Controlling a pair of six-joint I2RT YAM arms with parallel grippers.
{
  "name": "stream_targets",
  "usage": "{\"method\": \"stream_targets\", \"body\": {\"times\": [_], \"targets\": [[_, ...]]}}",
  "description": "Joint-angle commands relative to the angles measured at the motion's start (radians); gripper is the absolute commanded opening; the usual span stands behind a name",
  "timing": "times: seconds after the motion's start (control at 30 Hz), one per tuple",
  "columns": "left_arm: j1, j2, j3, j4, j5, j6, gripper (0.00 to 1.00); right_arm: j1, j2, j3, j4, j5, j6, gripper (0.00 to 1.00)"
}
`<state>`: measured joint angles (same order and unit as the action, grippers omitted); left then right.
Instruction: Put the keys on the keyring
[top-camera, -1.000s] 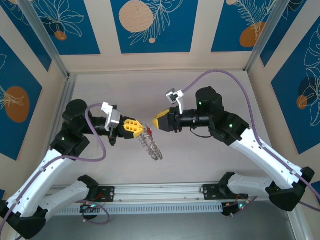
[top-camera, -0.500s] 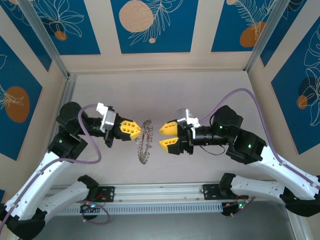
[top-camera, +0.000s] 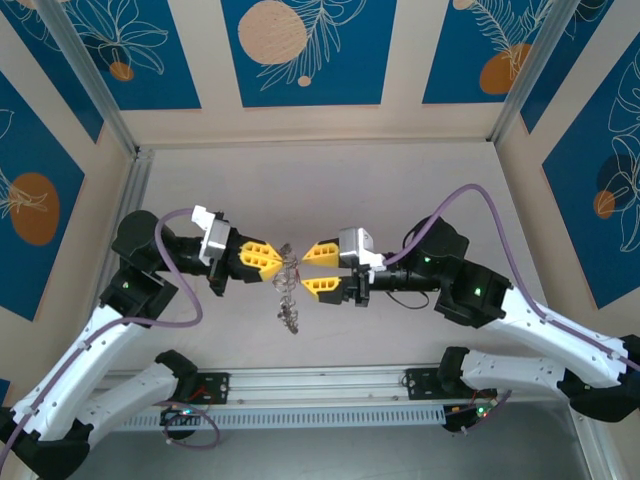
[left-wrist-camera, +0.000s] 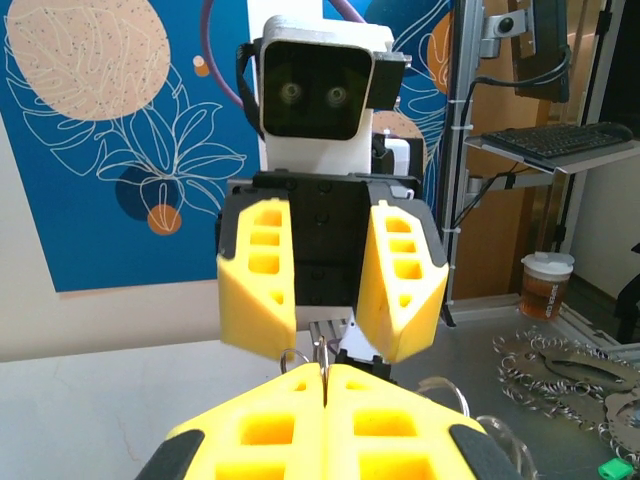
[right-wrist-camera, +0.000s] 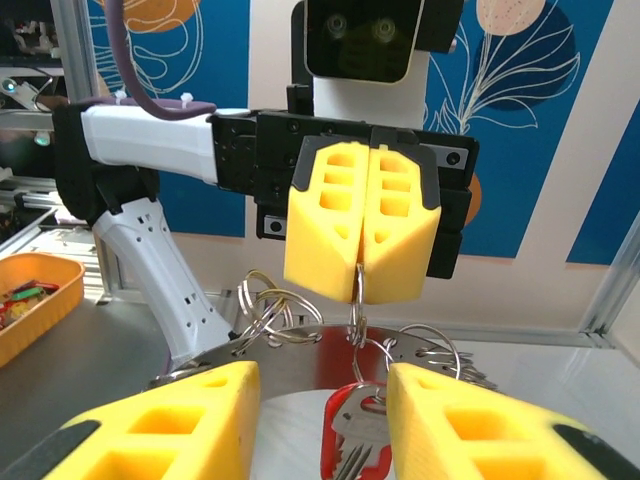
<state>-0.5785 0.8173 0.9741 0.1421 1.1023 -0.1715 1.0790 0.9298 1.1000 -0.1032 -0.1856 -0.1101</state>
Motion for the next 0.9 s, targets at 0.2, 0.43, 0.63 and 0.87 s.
{"method": "stream_targets", "body": {"times": [0.2, 0.43, 0.63, 0.87], "targets": [[-0.007, -0.010, -0.010, 0.073, 0.024, -0.022, 0.00, 0.005, 0.025, 0.036, 0.071, 0.039, -0.032, 0.30], [-0.009, -0.012, -0.013, 0.077, 0.023, -0.022, 0.00, 0.006, 0.050, 0.046, 0.082, 0.036, -0.021, 0.25], [-0.007, -0.017, -0.017, 0.073, 0.017, -0.017, 0.00, 0.005, 0.058, 0.042, 0.086, 0.025, -0.013, 0.20], [-0.008, -0.019, -0.023, 0.086, 0.016, -0.023, 0.00, 0.006, 0.066, 0.035, 0.100, 0.023, -0.011, 0.14]]}}
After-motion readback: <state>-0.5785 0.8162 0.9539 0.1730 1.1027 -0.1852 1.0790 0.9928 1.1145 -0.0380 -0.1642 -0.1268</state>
